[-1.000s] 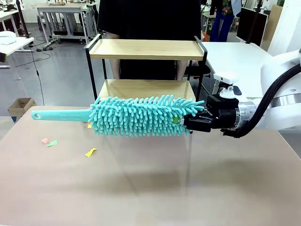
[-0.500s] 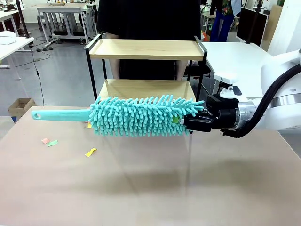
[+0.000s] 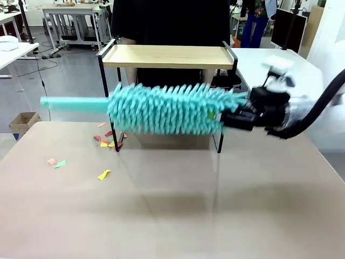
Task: Clean the shelf.
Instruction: Hand the Duster back to the human.
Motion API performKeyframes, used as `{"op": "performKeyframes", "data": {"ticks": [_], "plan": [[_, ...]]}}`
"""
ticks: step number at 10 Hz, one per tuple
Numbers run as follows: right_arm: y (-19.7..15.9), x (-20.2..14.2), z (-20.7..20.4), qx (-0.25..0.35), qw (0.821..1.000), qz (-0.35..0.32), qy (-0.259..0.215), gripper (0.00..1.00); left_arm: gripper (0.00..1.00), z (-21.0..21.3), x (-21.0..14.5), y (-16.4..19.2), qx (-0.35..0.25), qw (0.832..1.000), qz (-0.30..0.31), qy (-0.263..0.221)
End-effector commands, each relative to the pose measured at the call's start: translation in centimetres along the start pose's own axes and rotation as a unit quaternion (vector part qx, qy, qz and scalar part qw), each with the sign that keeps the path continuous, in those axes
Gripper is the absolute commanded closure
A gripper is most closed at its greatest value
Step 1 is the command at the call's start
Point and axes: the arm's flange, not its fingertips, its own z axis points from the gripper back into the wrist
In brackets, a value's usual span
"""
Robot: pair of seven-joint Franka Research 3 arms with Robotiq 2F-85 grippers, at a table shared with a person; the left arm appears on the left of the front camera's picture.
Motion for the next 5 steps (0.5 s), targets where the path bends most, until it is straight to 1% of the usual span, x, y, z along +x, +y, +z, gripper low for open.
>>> {"op": "performKeyframes", "data": {"ticks": [1,2,3,4,5], "plan": [[0.7,5.5,1.6,-0.073,0.997,0.024,-0.021,0.84,0.00,0.0,0.2,0.1,-0.002,1.000,-0.013,-0.010],[1.0,7.6,2.9,-0.130,0.990,0.037,-0.045,0.84,0.00,0.0,0.2,0.1,-0.002,1.000,-0.013,-0.010],[1.5,9.5,4.8,-0.202,0.976,0.056,-0.067,0.84,0.00,0.0,0.2,0.1,-0.002,1.000,-0.013,-0.010],[2.1,10.7,6.6,-0.259,0.959,0.066,-0.093,0.84,0.00,0.0,0.2,0.1,-0.002,1.000,-0.013,-0.010],[2.8,11.6,8.5,-0.318,0.938,0.077,-0.116,0.84,0.00,0.0,0.2,0.1,-0.002,1.000,-0.013,-0.010]]}}
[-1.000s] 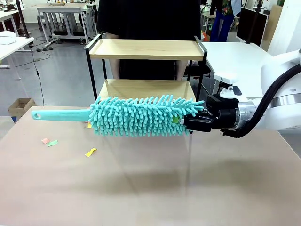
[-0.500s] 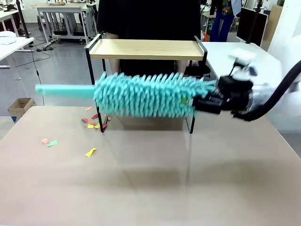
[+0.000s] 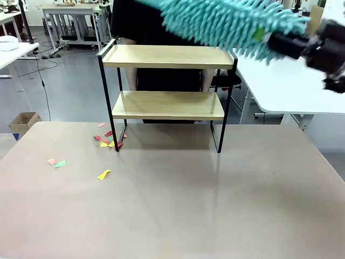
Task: Clean the shelf.
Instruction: Hand the Duster back to the human.
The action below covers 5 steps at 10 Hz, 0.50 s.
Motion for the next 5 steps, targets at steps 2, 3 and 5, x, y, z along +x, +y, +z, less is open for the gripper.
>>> {"op": "performKeyframes", "data": {"ticks": [2,3,5], "plan": [[0.5,1.4,4.6,-0.197,0.978,0.033,-0.060,0.84,0.00,0.1,0.1,0.1,-0.002,1.000,-0.011,-0.011],[0.1,1.4,6.5,-0.243,0.967,0.033,-0.064,0.84,0.00,0.1,0.1,0.1,-0.002,1.000,-0.011,-0.011],[-0.7,0.4,9.5,-0.305,0.950,0.028,-0.059,0.84,0.00,0.1,0.1,0.1,-0.002,1.000,-0.011,-0.011]]}}
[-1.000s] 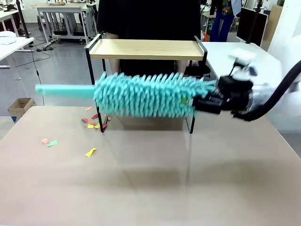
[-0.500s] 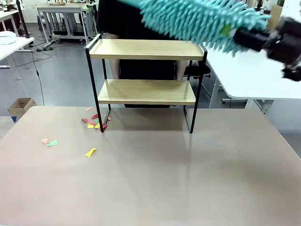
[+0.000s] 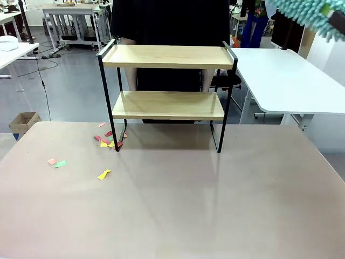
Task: Clean the shelf.
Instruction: Hand the Duster back to the human.
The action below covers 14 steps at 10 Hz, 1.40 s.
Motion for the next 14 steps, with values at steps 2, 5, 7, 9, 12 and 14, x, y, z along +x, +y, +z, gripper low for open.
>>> {"op": "performKeyframes", "data": {"ticks": [2,5,7,9,12,14], "plan": [[-0.1,-5.2,3.4,-0.065,0.998,0.004,0.010,0.84,0.00,0.1,0.1,0.1,-0.002,1.000,-0.010,-0.012],[-2.3,-10.6,5.8,-0.107,0.992,-0.017,0.062,0.84,0.00,0.1,0.1,0.1,-0.002,1.000,-0.010,-0.012],[-2.9,-13.9,7.3,-0.122,0.988,-0.029,0.091,0.84,0.00,0.1,0.1,0.1,-0.002,1.000,-0.010,-0.012],[-3.1,-16.1,8.6,-0.131,0.985,-0.035,0.107,0.84,0.00,0.1,0.1,0.1,-0.002,1.000,-0.010,-0.012],[-3.2,-17.0,8.7,-0.140,0.982,-0.037,0.119,0.84,0.00,0.1,0.1,0.1,-0.002,1.000,-0.010,-0.012],[-8.4,-15.0,2.7,-0.127,0.981,-0.056,0.134,0.84,0.00,0.1,0.1,0.1,-0.002,1.000,-0.010,-0.012]]}}
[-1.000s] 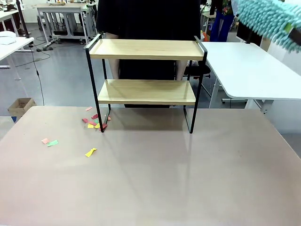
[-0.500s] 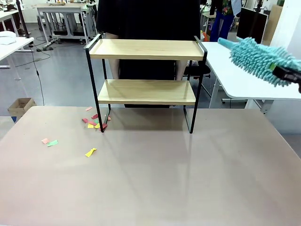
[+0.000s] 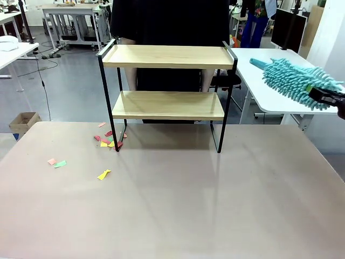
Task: Clean the shelf.
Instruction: Hand the Duster back to the human.
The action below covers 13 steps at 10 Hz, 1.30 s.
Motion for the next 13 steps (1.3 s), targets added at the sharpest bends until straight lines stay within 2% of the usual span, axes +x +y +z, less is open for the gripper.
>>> {"op": "performKeyframes", "data": {"ticks": [1,13], "plan": [[0.15,0.21,0.00,0.000,1.000,0.002,-0.002,0.84,0.00,0.06,0.15,0.07,-0.002,1.000,-0.009,-0.011],[0.15,0.21,0.00,0.000,1.000,0.002,-0.002,0.84,0.00,0.06,0.15,0.07,-0.002,1.000,-0.009,-0.011]]}}
